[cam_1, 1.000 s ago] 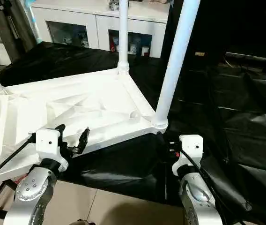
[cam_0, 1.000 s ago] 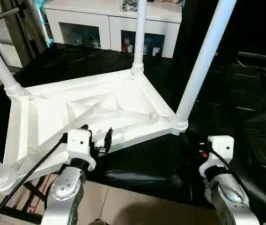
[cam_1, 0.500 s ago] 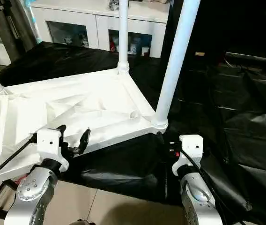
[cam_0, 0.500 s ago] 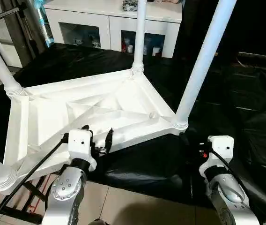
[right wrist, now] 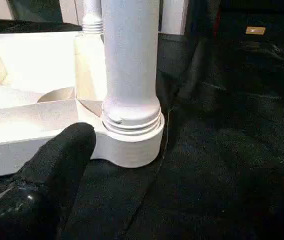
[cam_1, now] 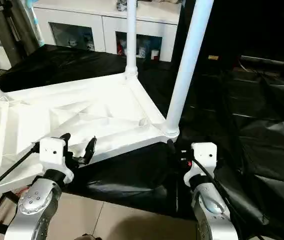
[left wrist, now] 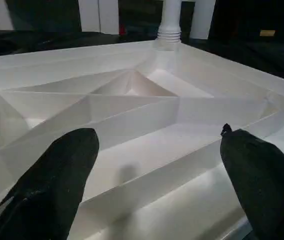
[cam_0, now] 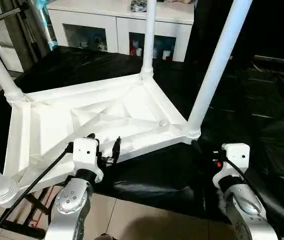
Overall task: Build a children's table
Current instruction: Rotate leg to tighten
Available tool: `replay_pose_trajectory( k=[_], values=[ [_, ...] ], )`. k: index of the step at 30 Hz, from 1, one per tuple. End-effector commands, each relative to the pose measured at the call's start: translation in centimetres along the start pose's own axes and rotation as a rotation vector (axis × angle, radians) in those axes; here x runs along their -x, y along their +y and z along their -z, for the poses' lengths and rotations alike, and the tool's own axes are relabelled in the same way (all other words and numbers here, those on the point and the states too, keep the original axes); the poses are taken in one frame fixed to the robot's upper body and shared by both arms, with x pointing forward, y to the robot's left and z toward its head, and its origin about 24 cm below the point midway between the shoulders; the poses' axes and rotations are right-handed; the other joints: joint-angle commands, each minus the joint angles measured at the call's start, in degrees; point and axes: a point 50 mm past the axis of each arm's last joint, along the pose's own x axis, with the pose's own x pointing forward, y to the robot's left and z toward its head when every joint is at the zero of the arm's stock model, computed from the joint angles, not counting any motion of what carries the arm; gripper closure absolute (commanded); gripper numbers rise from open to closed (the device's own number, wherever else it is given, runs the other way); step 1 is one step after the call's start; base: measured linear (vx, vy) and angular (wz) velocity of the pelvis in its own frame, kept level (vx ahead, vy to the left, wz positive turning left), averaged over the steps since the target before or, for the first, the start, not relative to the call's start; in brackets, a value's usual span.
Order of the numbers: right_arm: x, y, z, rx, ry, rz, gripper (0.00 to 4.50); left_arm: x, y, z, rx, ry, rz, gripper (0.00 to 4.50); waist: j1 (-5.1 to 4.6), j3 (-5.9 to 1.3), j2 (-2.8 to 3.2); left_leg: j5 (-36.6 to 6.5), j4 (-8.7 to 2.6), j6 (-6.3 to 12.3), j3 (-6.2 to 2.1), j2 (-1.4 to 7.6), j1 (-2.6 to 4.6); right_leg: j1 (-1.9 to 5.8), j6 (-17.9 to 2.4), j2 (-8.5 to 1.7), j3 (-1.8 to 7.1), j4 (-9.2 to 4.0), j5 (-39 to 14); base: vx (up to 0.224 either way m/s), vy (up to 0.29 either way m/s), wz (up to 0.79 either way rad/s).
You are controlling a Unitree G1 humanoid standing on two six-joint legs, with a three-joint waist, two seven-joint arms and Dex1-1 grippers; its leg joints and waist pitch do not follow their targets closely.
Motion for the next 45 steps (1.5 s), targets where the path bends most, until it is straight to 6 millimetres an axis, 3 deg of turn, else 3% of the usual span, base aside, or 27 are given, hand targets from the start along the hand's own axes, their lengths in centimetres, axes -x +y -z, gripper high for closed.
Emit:
replay_pose_trajectory(
  k=[1,12,22,24,25,27,29,30,32,34,37,41,45],
  values=[
    [-0.2,-0.1,-0.2,-0.001,-0.002,0.000,0.00,0.0,-0.1,-0.4,-0.002,-0.012,-0.001,0.09,0.07,-2.17,-0.29,-24.6,-4.66,-1.13,-1.67,2.80,1.40,0.97,-2.8,-2.59,2.30,-5.40,-21.5,0.000,0.000,0.00],
    [-0.3,0.0,-0.2,-0.003,-0.004,0.002,0.00,-0.1,0.1,-0.5,-0.005,-0.012,0.001,0.09,0.07,-2.22,0.09,-24.9,-4.69,-1.40,-1.72,2.80,1.43,1.00,-3.1,-2.54,2.30,-5.32,-20.3,0.000,0.000,0.00],
    [-0.5,-0.1,-0.3,0.001,-0.001,0.003,0.00,-0.4,0.1,-0.6,-0.008,-0.011,0.007,0.09,0.04,-2.22,-0.25,-24.7,-4.68,-1.30,-1.68,2.80,1.41,1.05,-3.1,-2.52,2.28,-5.33,-20.5,0.000,0.000,0.00],
    [-1.0,-0.1,-0.6,0.007,-0.004,0.001,0.00,-0.8,0.3,-0.8,-0.007,-0.009,-0.001,0.09,0.10,-2.26,-0.13,-24.5,-4.66,-1.30,-1.70,2.76,1.45,1.03,-3.3,-2.53,2.26,-5.22,-20.3,0.000,0.000,0.00],
    [-1.4,-0.2,-0.9,0.011,-0.010,0.001,0.00,-1.1,0.6,-1.0,-0.004,-0.010,-0.007,0.09,0.19,-2.25,0.38,-24.8,-4.70,-1.57,-1.77,2.70,1.51,0.98,-3.4,-2.50,2.23,-5.18,-20.2,0.000,0.000,0.00],
    [-2.4,-0.4,-1.7,0.019,-0.030,-0.001,0.00,-1.9,1.4,-1.8,0.004,-0.025,-0.018,0.09,0.09,-2.30,0.21,-24.9,-4.72,-1.94,-1.83,2.67,1.57,1.08,-3.7,-2.48,2.14,-5.09,-19.7,0.000,0.000,0.00],
    [-2.9,-0.6,-2.2,0.020,-0.038,-0.001,0.00,-2.5,2.0,-2.3,-0.005,-0.030,-0.024,0.09,0.15,-2.41,0.39,-24.9,-4.60,-2.28,-1.77,2.50,1.73,1.03,-4.1,-2.36,2.13,-4.95,-18.4,0.000,0.000,0.00],
    [-3.4,-0.7,-2.5,0.019,-0.044,0.001,0.00,-3.0,2.4,-2.7,-0.017,-0.031,-0.028,0.09,0.36,-2.43,1.02,-24.8,-4.68,-2.38,-1.92,2.53,1.73,1.09,-4.3,-2.47,2.09,-4.82,-18.0,0.000,0.000,0.00],
    [-3.6,-0.7,-2.8,0.027,-0.055,0.001,0.00,-3.3,2.7,-3.1,-0.020,-0.040,-0.027,0.09,0.31,-2.51,0.78,-24.2,-4.58,-2.50,-1.82,2.49,1.65,1.19,-4.6,-2.43,2.11,-4.80,-16.5,0.000,0.000,0.00],
    [-3.9,-0.8,-3.1,0.034,-0.067,0.005,0.00,-3.7,3.1,-3.6,-0.039,-0.051,-0.028,0.09,0.58,-2.86,1.30,-22.0,-4.40,-2.27,-1.83,2.49,1.56,1.45,-5.6,-2.51,2.11,-4.31,-13.0,0.000,0.000,0.00],
    [-3.9,-1.0,-3.1,0.039,-0.065,0.013,0.00,-4.1,3.1,-3.8,-0.044,-0.044,-0.029,0.09,0.85,-3.08,1.33,-19.4,-4.25,-1.65,-1.70,2.58,1.48,1.70,-7.0,-2.47,2.06,-3.86,-9.1,0.000,0.000,0.00],
    [-3.9,-1.1,-2.7,0.049,-0.050,0.012,0.00,-4.3,2.8,-3.7,-0.045,-0.029,-0.035,0.09,1.11,-2.97,1.31,-19.1,-4.16,-1.08,-1.53,2.57,1.44,1.71,-7.5,-2.54,2.07,-3.99,-10.0,0.000,0.000,0.00],
    [-3.9,-1.1,-3.0,0.056,-0.055,0.013,0.00,-4.4,2.4,-3.7,-0.051,-0.028,-0.017,0.09,1.19,-2.86,1.77,-21.1,-4.30,-1.75,-1.65,2.65,1.65,1.52,-6.9,-2.53,2.08,-4.26,-12.8,0.000,0.000,0.00]
  ],
)
